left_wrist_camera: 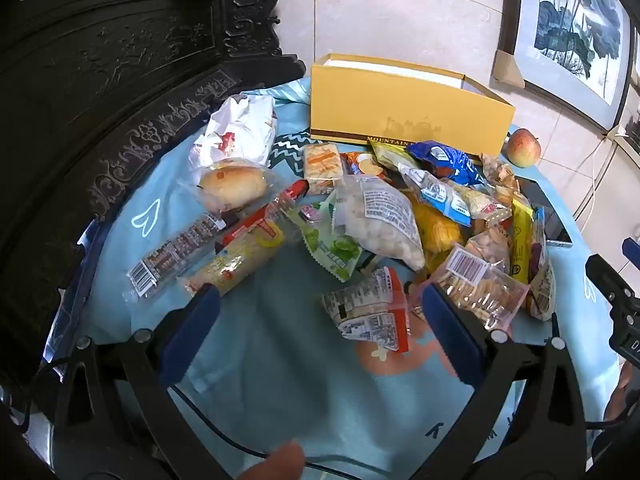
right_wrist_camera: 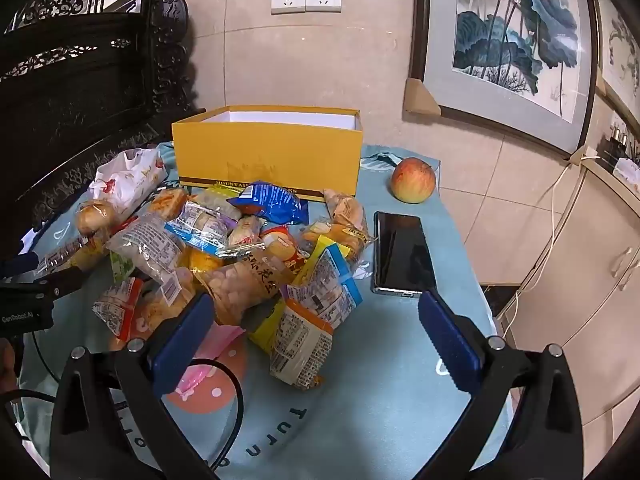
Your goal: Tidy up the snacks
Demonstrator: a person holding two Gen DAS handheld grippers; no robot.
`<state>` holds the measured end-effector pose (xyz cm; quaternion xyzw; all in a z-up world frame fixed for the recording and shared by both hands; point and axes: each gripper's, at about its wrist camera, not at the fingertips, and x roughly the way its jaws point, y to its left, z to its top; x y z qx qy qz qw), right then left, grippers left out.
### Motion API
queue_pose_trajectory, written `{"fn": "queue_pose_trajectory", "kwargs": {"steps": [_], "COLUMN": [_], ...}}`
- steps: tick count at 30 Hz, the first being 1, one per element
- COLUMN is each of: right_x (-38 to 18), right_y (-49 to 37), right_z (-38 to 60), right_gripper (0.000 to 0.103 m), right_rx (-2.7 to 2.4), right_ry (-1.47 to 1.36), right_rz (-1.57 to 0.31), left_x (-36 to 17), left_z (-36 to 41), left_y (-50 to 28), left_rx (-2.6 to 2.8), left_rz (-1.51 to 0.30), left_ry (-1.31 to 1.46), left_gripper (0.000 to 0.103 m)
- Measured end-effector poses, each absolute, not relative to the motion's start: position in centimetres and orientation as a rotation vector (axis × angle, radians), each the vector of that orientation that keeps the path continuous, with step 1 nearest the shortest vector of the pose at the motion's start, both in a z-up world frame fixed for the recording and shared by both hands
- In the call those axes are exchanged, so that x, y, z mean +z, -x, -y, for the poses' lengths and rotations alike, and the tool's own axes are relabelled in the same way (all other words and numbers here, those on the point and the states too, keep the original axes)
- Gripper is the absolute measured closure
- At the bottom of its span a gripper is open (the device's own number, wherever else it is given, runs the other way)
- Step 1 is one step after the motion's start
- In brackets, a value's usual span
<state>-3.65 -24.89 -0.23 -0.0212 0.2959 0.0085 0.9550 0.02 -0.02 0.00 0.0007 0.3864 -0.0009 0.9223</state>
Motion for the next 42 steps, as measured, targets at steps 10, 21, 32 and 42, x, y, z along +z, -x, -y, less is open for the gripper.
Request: {"fn": "queue_pose_trajectory", "kwargs": {"steps": [10, 21, 32, 42], "right_x": [-0.9, -1.4, -1.3, -0.2], "right_y": [3.4, 3.6, 3.6, 4.0], "right_z": [25.0, 25.1, 25.0, 24.7], "right_gripper": [0.001, 0.001, 0.001, 0.001], "right_rx": [0.019, 0.025, 0.028, 0.017], "right_ry": [0.05, 0.048, 0.044, 0.039], "right_rz": [-0.612, -0.631, -0.625, -0.613], "left_x": [-0.4, -0.5, -0.3, 0.6], "left_z": [-0.3, 0.1, 0.1, -0.1], "left_y": [0.7, 0.1, 0.3, 0.6], "left_rx": [0.013, -0.006, -0.005, -0.007], "left_rz": [-0.778, -0.809, -0.809, -0.795], "left_ry": [0.011, 0.005, 0.006, 0.02], "left_gripper": [0.002, 0.002, 0.002, 0.002]}}
